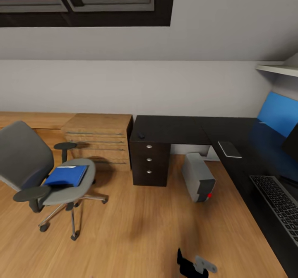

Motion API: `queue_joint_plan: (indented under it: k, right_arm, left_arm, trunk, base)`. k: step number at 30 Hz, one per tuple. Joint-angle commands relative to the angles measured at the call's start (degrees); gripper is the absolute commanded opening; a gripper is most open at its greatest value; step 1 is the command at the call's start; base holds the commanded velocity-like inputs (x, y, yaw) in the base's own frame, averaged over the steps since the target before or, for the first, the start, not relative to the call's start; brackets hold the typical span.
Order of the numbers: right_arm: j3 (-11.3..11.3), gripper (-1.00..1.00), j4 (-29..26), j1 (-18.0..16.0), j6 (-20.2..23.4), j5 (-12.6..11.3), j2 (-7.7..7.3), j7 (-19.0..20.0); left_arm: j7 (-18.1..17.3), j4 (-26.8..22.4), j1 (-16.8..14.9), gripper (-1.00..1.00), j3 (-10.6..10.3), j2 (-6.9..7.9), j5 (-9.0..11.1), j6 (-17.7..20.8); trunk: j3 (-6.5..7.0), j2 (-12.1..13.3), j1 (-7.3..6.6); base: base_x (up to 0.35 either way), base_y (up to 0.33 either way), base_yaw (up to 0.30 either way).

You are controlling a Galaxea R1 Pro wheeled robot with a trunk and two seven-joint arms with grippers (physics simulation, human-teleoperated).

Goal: In the bedroom, organize the workspace by keeping the computer under the desk, ensuring the monitor is on the desk, placing the keyboard on the desk next to the monitor, placing the mouse on the desk next to the keyboard, moving the folder from the swivel chair onto the desk next to the mouse, stacking the notebook on top of the folder with the pen on top of the notebook, and positioning the swivel chair next to the desk.

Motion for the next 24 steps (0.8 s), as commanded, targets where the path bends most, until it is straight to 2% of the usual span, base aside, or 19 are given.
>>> queue_joint_plan:
  k: [1, 24]
  right_arm:
    - [0.36, 1.00, 0.09, -0.05, -0.17, -0.63, -0.03, 0.23]
    - [0.36, 1.00, 0.09, -0.06, -0.20, -0.63, -0.06, 0.15]
  left_arm:
    - [0.42, -0.26, -0.06, 1.00, -0.49, 0.07, 0.26, -0.26]
    - [0.43, -0.30, 0.02, 1.00, -0.49, 0.07, 0.23, -0.67]
  trunk:
    - [-0.06, -0.04, 0.04]
    - [-0.06, -0.04, 0.04]
  base:
    - [0.322, 0.000, 0.000]
    - [0.322, 0.000, 0.000]
